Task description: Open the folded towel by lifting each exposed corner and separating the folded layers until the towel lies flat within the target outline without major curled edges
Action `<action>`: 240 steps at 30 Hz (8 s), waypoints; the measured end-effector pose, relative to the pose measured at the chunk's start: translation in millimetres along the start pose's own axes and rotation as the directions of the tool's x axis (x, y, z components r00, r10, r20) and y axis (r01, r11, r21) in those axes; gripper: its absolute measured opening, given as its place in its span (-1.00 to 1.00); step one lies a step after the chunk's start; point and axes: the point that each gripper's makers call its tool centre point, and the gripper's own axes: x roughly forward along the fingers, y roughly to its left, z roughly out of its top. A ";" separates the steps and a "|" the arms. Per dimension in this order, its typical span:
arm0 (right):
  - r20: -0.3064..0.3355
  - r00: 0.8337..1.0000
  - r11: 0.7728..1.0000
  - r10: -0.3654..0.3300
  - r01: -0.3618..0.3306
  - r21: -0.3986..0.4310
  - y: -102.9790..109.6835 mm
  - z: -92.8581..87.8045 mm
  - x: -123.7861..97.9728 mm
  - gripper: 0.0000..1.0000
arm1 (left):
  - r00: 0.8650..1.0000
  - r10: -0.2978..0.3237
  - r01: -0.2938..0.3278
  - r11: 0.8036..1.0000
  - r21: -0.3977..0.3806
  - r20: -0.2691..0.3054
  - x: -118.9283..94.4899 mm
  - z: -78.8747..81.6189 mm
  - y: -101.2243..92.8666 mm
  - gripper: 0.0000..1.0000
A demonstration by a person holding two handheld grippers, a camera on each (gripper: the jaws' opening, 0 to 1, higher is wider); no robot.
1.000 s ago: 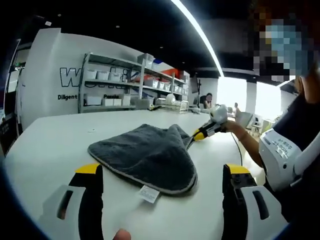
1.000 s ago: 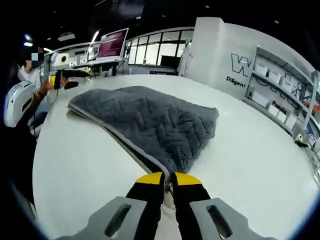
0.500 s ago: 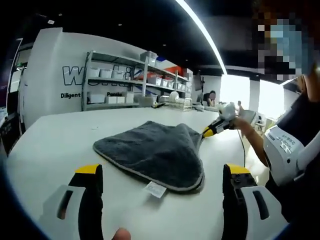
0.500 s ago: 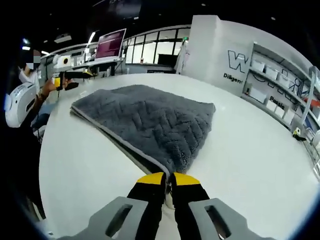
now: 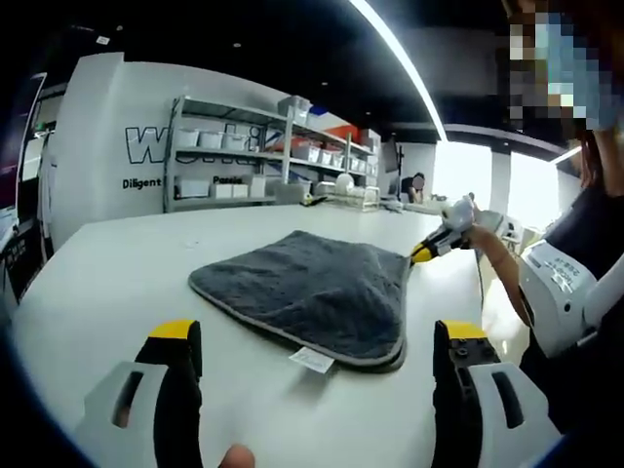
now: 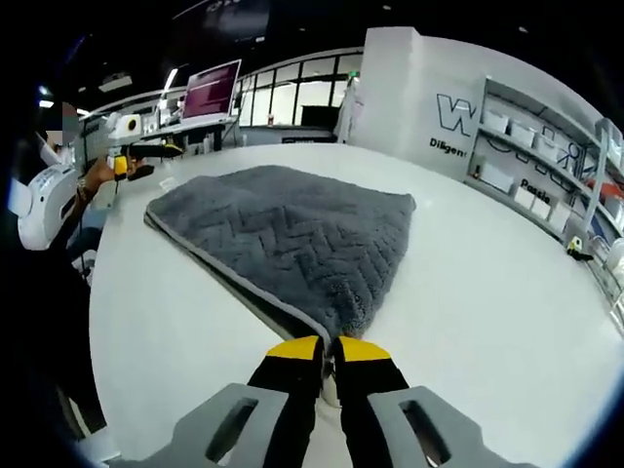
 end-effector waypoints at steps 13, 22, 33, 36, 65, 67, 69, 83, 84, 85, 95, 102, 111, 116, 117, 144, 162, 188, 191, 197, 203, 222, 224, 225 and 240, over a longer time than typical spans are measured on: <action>-0.011 1.000 0.999 0.016 -0.016 0.034 10.7 -8.6 -9.9 -0.95 | 1.000 -0.001 0.001 1.000 0.006 -0.021 -1.9 -3.1 0.9 0.92; -0.011 1.000 1.000 0.024 -0.023 0.015 13.8 -7.3 -12.1 -0.86 | 0.999 0.005 -0.005 1.000 0.006 -0.037 -2.7 -6.5 4.2 0.92; 0.051 0.997 0.997 0.051 -0.054 0.060 22.7 4.2 -22.0 -0.05 | 0.999 0.006 -0.006 1.000 -0.005 -0.045 -1.5 -8.4 4.6 0.93; 0.099 0.994 0.995 0.038 -0.047 0.092 20.1 12.2 -25.8 0.29 | 0.999 0.008 -0.008 1.000 -0.007 -0.047 -1.0 -8.7 4.5 0.93; 0.039 0.999 0.987 -0.032 0.025 0.159 11.3 4.4 -23.8 0.99 | 0.992 0.026 -0.037 0.996 -0.087 -0.125 7.1 -24.5 21.0 0.85; 0.036 0.999 0.987 -0.032 0.026 0.161 11.5 4.1 -23.3 0.99 | 0.991 0.028 -0.040 0.995 -0.093 -0.128 8.6 -24.9 22.6 0.88; 0.044 0.999 0.987 -0.031 0.024 0.159 11.7 6.1 -23.3 0.99 | 0.992 0.030 -0.042 0.994 -0.100 -0.123 11.0 -23.3 23.6 0.88; 0.062 0.998 0.991 -0.023 0.014 0.133 17.0 12.3 -22.3 0.99 | 0.997 -0.043 0.022 0.961 -0.276 -0.071 51.4 -10.5 27.1 0.01; 0.061 0.998 0.991 -0.022 0.014 0.131 17.5 12.0 -22.0 0.99 | 0.995 -0.050 0.025 0.960 -0.279 -0.082 53.7 -12.6 26.0 -0.06; 0.061 0.998 0.991 -0.021 0.013 0.131 17.9 12.0 -21.7 0.99 | 0.994 -0.060 0.032 0.960 -0.279 -0.092 55.9 -14.8 24.8 -0.19; 0.052 0.999 0.993 -0.002 -0.004 0.121 22.9 7.6 -19.7 0.96 | 0.981 -0.047 0.002 0.972 -0.234 -0.190 70.7 -41.1 23.5 -0.41; 0.057 0.998 0.992 -0.005 -0.002 0.129 20.6 7.1 -19.9 0.95 | 0.965 -0.001 -0.012 0.999 -0.049 -0.261 72.1 -45.5 25.0 -0.47; 0.050 0.999 0.993 -0.003 -0.004 0.120 21.9 5.9 -19.3 0.93 | 0.956 -0.003 0.034 0.994 0.103 -0.293 76.7 -46.7 16.4 -0.63; 0.053 0.999 0.993 -0.008 0.001 0.121 20.8 6.4 -21.4 0.91 | 0.948 -0.011 0.065 0.985 0.159 -0.319 77.6 -47.1 10.8 -0.77; 0.055 0.998 0.993 -0.009 0.002 0.121 20.7 6.8 -21.7 0.91 | 0.947 -0.015 0.071 0.984 0.162 -0.322 77.3 -47.5 11.0 -0.79; 0.072 0.997 0.989 0.016 -0.026 0.142 25.6 9.4 -24.3 0.98 | 0.933 0.033 0.039 0.981 0.191 -0.358 45.8 -48.9 56.6 -0.85; 0.065 0.997 0.992 0.029 -0.037 0.122 32.2 11.8 -21.9 0.98 | 0.923 0.064 -0.002 0.987 0.162 -0.379 12.6 -52.8 97.7 -0.84; 0.064 0.997 0.994 0.033 -0.039 0.098 30.6 28.3 -10.4 0.98 | 0.902 0.130 -0.061 0.983 0.176 -0.413 -25.9 -57.2 132.6 -0.83; 0.059 0.998 0.995 0.034 -0.039 0.094 31.5 28.7 -8.6 0.98 | 0.900 0.135 -0.067 0.982 0.174 -0.414 -29.4 -58.0 134.6 -0.83; 0.050 0.998 0.995 0.048 -0.052 0.090 35.4 28.2 -5.7 0.98 | 0.897 0.145 -0.080 0.982 0.170 -0.417 -36.8 -59.2 139.9 -0.83; 0.057 0.997 0.994 0.059 -0.063 0.087 38.7 30.8 -5.3 0.98 | 0.894 0.148 -0.083 0.982 0.169 -0.423 -44.5 -60.4 145.5 -0.82; 0.041 0.998 0.994 0.056 -0.059 0.091 38.3 24.5 -3.4 0.98 | 0.868 0.185 -0.116 0.978 0.174 -0.461 -68.4 -65.2 165.5 -0.81; 0.043 0.997 0.994 0.058 -0.061 0.092 39.0 25.0 -3.2 0.98 | 0.868 0.184 -0.117 0.979 0.170 -0.462 -69.8 -65.6 166.6 -0.81; 0.043 0.997 0.994 0.058 -0.062 0.092 39.0 25.3 -3.3 0.98 | 0.867 0.184 -0.117 0.979 0.169 -0.463 -70.6 -65.8 167.1 -0.81; 0.042 0.997 0.994 0.064 -0.067 0.087 40.7 27.5 -0.9 0.98 | 0.859 0.256 -0.167 0.959 0.229 -0.444 -78.6 -63.4 176.7 -0.56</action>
